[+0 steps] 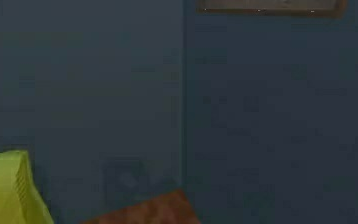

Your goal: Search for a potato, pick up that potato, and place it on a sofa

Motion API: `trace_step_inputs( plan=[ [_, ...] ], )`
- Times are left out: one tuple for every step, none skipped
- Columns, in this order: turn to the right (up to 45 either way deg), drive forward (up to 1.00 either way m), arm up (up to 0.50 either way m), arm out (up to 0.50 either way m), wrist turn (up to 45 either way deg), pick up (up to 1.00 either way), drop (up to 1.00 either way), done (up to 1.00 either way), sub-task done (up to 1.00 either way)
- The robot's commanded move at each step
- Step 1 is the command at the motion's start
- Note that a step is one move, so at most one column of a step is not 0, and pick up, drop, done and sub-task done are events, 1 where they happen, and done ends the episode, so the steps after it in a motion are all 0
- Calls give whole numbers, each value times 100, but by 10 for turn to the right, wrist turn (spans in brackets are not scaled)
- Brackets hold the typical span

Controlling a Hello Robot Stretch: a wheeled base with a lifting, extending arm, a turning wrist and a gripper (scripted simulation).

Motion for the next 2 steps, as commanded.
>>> trace_step_inputs(
  plan=[
    [450, 0, 0, 0, 0, 0, 0, 0, 0],
    [450, 0, 0, 0, 0, 0, 0, 0, 0]
  ],
)
